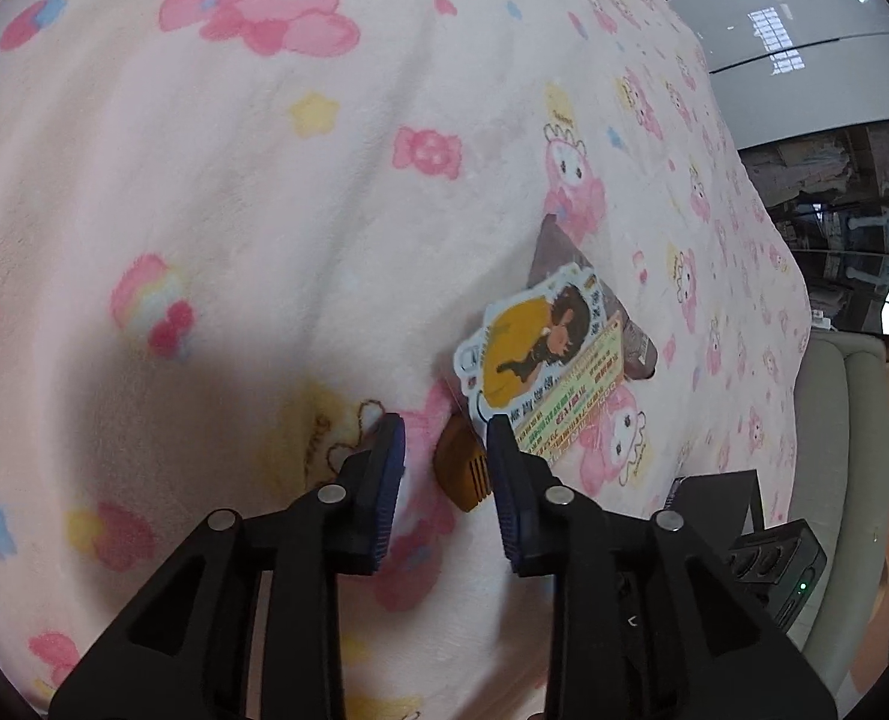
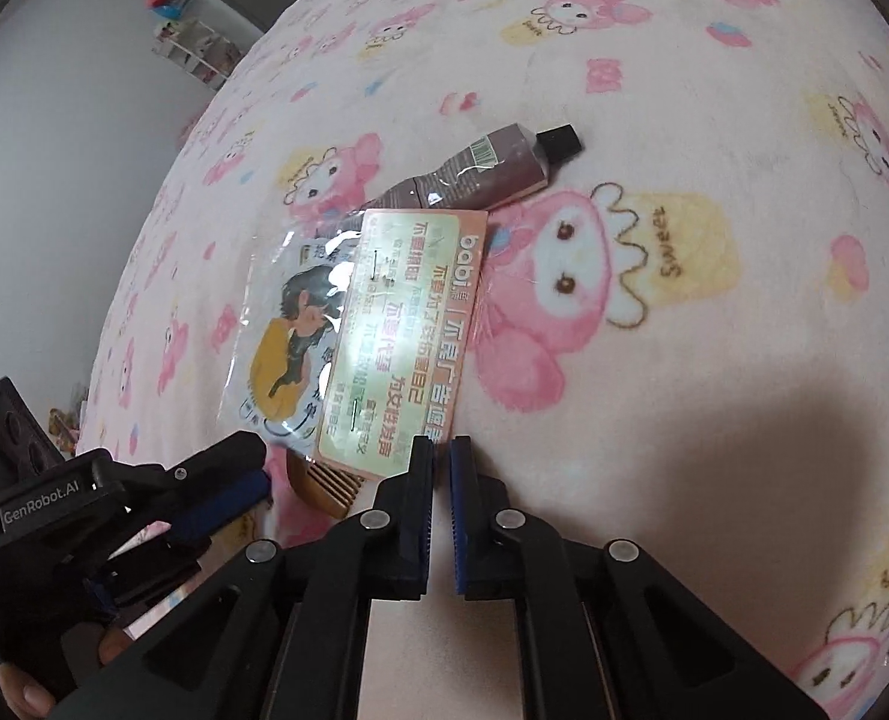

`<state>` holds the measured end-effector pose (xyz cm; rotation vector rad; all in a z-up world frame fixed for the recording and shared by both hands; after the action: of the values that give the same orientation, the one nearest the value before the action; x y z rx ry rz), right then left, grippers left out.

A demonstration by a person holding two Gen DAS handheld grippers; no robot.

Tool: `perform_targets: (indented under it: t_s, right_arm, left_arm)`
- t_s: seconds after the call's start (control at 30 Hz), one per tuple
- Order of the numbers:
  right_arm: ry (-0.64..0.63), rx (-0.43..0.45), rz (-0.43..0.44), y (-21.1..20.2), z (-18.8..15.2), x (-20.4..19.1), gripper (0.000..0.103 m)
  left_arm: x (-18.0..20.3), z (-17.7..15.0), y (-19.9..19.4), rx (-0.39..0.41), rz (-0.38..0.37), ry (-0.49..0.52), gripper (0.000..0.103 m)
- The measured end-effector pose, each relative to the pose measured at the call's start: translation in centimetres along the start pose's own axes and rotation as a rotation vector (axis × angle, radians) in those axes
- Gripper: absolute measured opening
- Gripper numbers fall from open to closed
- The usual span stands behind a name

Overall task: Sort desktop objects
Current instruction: 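Lower the right tool over the sticker card and close on its edge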

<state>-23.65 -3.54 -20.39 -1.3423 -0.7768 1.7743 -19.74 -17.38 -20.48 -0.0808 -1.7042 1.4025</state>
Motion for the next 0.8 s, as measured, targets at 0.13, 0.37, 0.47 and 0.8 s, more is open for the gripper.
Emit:
perform_targets:
  t_s: [0.13, 0.37, 0.47, 0.8]
  right_arm:
    - [-0.008, -0.021, 0.030, 1.0, 0.4, -1.1, 0.036]
    - [-0.092, 0.024, 0.045, 0.9, 1.0, -3.1, 0.017]
    - [-0.108, 0.079, 0.075, -0.9, 1.0, -3.5, 0.007]
    - [-0.132, 0.107, 0.109, -7.2, -1.9, -3.5, 0.001]
  left_arm:
    - [0.3, 1.0, 0.3, 0.017, -0.068, -0.049, 0.029]
    - [1.0, 0.8, 1.1, -0.001, -0.078, -0.035, 0.007]
    - [1.6, 0.0, 1.2, -0.033, -0.094, -0.022, 0.005]
    - [4.1, -2.6, 0.8, -0.082, -0.129, 0.077, 0.006]
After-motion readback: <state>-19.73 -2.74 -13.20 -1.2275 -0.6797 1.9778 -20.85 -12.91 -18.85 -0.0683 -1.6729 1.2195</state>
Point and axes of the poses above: each gripper's, at about its wrist camera, not at the fingertips, and y roughly the way its jaws point, x to its right, z to its top, the point moved 9 cm from there along y, roughly the way its jaws point
